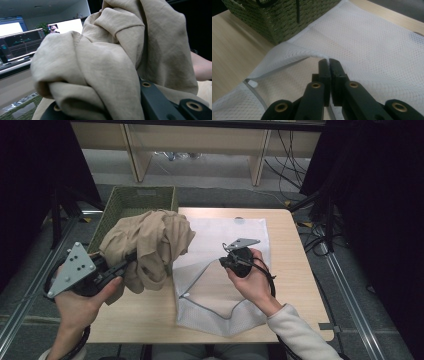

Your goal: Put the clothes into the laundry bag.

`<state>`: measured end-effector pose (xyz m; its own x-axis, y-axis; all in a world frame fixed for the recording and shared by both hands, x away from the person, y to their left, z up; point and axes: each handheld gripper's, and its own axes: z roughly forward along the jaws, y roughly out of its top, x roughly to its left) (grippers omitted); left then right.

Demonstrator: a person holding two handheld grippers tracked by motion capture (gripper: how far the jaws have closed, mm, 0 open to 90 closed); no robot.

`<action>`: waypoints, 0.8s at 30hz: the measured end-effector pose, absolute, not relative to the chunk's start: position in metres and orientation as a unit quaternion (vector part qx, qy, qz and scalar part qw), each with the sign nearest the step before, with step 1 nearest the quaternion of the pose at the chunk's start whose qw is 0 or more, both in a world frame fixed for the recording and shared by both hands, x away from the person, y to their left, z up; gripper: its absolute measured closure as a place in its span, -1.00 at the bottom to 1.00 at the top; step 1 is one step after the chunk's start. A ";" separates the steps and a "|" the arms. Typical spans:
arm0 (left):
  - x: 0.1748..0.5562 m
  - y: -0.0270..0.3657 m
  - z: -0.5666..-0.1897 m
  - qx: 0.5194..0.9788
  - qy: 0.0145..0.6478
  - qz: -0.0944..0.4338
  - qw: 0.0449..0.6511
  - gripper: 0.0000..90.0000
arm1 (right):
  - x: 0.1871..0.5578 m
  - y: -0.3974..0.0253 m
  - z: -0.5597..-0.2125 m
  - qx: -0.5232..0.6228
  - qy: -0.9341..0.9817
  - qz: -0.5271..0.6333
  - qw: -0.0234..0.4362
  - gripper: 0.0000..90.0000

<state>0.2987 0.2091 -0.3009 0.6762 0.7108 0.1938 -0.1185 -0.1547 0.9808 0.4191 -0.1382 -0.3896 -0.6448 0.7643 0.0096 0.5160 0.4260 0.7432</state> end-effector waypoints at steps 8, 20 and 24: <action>0.287 0.204 -0.303 0.690 0.198 0.306 0.625 0.83 | 0.420 -0.139 -0.390 0.382 0.829 0.370 0.173 0.99; 0.275 0.193 -0.308 0.716 0.164 0.224 0.641 0.83 | 0.420 -0.138 -0.390 0.388 0.828 0.368 0.166 0.99; 0.275 0.188 -0.310 0.723 0.154 0.201 0.643 0.83 | 0.421 -0.139 -0.391 0.379 0.832 0.369 0.170 1.00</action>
